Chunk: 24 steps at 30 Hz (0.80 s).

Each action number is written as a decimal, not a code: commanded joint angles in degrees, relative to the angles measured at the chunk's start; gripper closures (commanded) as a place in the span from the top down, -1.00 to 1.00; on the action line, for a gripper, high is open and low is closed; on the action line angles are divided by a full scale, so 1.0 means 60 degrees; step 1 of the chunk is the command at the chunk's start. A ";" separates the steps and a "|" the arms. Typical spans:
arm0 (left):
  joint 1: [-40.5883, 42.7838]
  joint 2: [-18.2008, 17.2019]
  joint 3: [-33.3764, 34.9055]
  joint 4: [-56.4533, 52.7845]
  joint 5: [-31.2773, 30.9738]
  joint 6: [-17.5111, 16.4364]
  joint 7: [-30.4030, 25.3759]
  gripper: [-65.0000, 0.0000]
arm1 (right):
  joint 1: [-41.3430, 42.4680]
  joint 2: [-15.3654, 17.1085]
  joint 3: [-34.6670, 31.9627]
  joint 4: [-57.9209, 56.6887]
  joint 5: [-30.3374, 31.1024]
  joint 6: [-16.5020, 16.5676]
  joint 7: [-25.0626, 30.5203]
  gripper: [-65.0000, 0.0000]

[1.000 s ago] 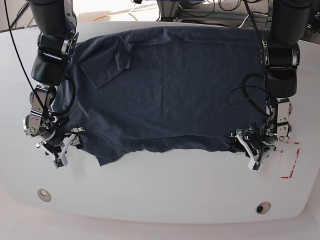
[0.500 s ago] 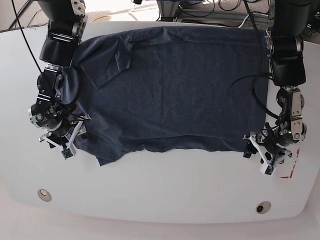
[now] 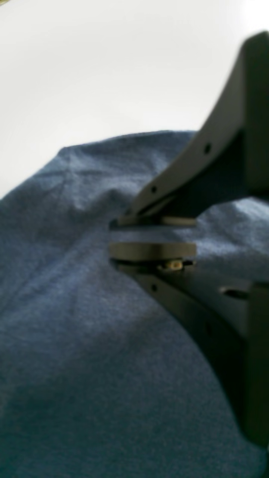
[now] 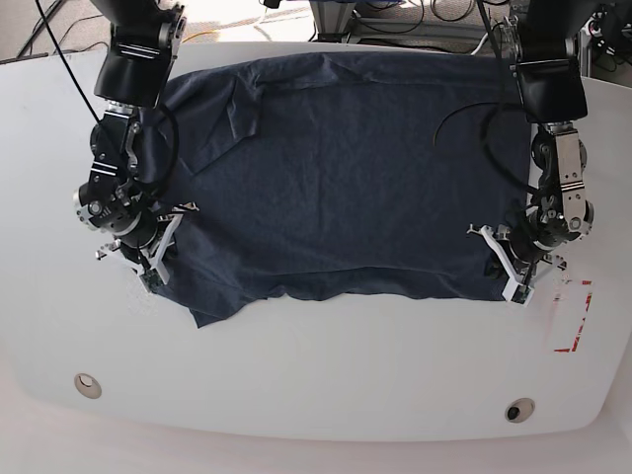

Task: Layout the t-shirt on the table in an organized manner, then fold the t-shirt properly
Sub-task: 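Pull the hem edge with both grippers to smooth the shirt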

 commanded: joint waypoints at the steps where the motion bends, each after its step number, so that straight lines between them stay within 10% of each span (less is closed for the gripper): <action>1: -0.0205 -0.0067 -0.0083 -0.0214 -0.0046 0.0102 -0.0210 -0.98 | 0.0078 0.0068 0.0040 0.0203 0.0124 -0.0023 0.0155 -0.86; 24: -0.2095 -0.0082 0.0137 -0.4185 -0.0002 0.0058 -0.1573 -1.00 | -0.0024 -0.0093 0.0040 -0.1834 0.0080 -0.0023 0.1151 -0.86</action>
